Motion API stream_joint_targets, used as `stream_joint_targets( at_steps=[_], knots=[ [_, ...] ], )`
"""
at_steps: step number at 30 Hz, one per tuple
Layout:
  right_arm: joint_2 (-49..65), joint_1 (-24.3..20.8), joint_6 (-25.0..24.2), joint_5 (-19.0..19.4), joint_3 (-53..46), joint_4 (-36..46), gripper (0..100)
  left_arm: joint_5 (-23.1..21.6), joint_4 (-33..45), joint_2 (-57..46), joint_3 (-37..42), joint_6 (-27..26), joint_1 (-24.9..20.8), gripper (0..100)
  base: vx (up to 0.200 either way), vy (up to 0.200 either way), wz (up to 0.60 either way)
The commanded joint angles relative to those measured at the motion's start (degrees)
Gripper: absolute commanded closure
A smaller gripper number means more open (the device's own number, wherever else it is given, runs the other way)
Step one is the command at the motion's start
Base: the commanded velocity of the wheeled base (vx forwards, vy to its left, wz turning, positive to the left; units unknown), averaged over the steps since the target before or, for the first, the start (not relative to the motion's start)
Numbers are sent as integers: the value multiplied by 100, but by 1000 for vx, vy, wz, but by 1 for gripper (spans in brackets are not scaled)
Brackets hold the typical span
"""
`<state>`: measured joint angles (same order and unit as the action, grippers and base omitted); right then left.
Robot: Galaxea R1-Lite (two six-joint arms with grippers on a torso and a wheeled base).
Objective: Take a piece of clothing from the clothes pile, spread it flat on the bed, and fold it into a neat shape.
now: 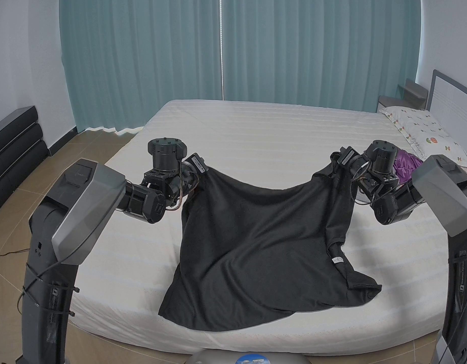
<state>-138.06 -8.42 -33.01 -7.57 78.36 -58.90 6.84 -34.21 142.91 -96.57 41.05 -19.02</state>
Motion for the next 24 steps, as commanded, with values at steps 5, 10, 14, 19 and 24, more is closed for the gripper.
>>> stream_joint_targets(
  at_steps=[5,10,14,19,24],
  knots=[
    [-1056,43,-47,19,724,37,0,133,116,896,-643,-9,109,0,0,0,0],
    [-1303,104,-47,-429,1041,2,0,485,142,923,-670,-9,223,0,0,0,0],
    [-1065,148,-30,-289,364,2,0,476,336,413,69,0,302,0,0,0,0],
    [-793,420,-109,-113,267,-60,0,-7,292,-598,1448,44,320,0,0,0,0],
    [-837,412,-223,-16,-49,-156,0,-139,274,-1213,2336,53,311,0,0,0,0]
  ],
)
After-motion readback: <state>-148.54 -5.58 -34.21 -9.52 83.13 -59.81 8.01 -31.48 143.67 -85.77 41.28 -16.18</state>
